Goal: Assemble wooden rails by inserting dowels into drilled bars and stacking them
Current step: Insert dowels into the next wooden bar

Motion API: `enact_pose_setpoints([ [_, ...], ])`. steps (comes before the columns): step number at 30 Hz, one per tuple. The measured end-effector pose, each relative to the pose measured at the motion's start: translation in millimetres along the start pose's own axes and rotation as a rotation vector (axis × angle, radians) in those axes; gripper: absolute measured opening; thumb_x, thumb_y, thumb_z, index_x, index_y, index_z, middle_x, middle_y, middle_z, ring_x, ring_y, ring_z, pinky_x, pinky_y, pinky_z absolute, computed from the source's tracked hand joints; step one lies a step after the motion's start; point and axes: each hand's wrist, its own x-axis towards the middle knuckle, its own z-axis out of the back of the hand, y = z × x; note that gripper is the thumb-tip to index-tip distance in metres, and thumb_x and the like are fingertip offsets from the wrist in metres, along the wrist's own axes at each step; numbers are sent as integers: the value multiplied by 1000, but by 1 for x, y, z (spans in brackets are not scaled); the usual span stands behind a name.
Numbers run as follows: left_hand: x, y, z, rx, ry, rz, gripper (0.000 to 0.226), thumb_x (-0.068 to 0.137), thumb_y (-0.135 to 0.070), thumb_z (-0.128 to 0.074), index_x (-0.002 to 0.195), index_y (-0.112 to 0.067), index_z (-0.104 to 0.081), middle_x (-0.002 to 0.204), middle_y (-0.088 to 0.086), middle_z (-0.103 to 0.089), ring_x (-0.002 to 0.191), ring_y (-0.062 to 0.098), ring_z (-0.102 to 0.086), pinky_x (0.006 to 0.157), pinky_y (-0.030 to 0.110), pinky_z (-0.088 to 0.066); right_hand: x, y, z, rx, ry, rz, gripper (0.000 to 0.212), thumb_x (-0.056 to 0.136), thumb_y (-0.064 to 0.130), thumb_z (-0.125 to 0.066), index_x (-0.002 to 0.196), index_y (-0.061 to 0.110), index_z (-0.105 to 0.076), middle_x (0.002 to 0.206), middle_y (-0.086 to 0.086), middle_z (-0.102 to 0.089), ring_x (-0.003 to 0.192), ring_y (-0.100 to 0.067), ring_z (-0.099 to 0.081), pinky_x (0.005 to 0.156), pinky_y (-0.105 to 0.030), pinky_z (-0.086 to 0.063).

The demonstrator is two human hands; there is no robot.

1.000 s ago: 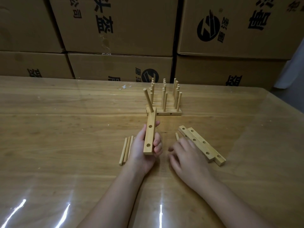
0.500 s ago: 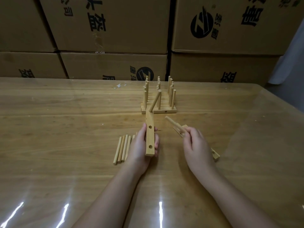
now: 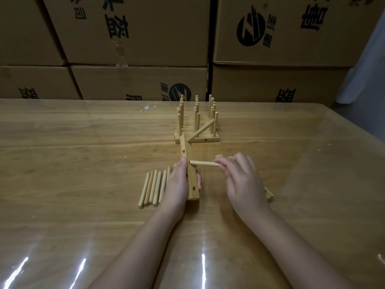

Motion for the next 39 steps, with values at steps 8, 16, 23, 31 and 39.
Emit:
enact_pose_setpoints([
  [8, -2, 6, -5, 303, -1, -82, 61, 104, -39, -13, 78, -5, -57, 58, -11, -60, 64, -3, -55, 74, 15, -40, 1, 2, 6, -241, -108, 71, 34, 75, -12, -63, 99, 12, -71, 81, -12, -53, 70, -27, -47, 59, -33, -39],
  [16, 0, 14, -3, 324, 25, -135, 61, 104, -39, -17, 72, -6, -56, 57, -2, -57, 66, 12, -58, 77, 30, -46, 0, 2, 4, -244, -115, 45, 34, 77, -10, -60, 98, 15, -69, 83, -8, -53, 75, -23, -46, 67, -29, -30],
  [23, 2, 15, -3, 354, 1, -136, 61, 104, -37, -18, 73, -1, -56, 65, 10, -57, 73, 24, -58, 85, 45, -46, -1, 1, 2, -219, -81, -2, 32, 76, -8, -68, 96, 17, -70, 80, -3, -53, 76, -19, -48, 70, -28, -25],
  [31, -2, 10, -7, 403, 36, -132, 62, 102, -42, -18, 81, 1, -57, 58, 4, -58, 65, 22, -58, 79, 49, -48, 1, 3, 7, -200, -12, -49, 31, 78, -7, -59, 96, 16, -71, 78, -3, -53, 74, -23, -52, 68, -30, -22],
  [39, 0, 8, -5, 299, 13, -72, 58, 103, -38, -17, 71, -8, -55, 60, 0, -60, 66, -10, -56, 70, 5, -37, -6, 6, 0, -177, -93, -41, 35, 83, 2, -58, 113, 18, -63, 89, -3, -53, 82, -18, -52, 75, -31, -28],
])
